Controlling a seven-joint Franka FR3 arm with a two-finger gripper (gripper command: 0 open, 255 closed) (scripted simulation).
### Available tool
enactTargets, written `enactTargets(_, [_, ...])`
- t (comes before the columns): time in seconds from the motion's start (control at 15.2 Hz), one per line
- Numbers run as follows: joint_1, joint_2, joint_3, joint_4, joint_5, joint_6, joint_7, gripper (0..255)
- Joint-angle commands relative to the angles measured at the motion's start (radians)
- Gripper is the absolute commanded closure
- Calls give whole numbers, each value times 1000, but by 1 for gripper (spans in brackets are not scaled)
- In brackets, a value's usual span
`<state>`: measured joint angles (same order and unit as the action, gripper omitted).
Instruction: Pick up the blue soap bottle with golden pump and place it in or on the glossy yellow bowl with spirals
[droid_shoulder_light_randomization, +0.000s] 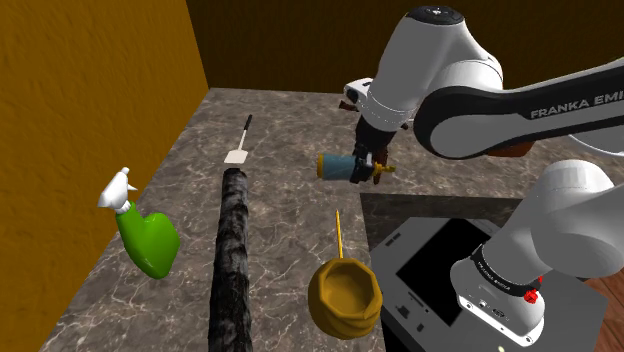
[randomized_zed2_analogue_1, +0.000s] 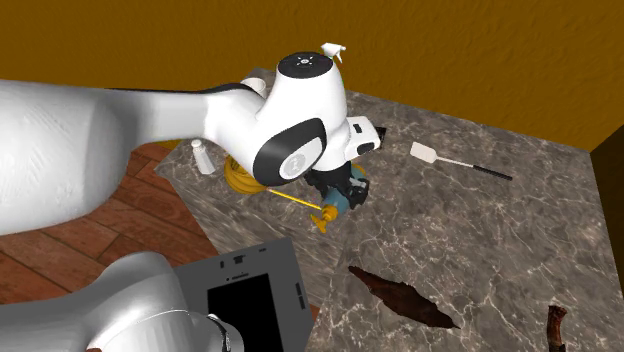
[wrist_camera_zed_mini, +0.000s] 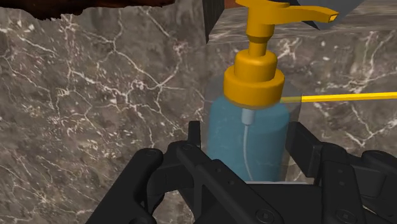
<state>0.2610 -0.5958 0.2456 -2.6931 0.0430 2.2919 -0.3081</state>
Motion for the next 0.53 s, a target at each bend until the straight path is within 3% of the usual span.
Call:
enactTargets(0.0, [0,-16,-7,15,0,-31,-6,255])
enactTargets(0.46, [1,-49,-20,89,-1,-138,-16,255])
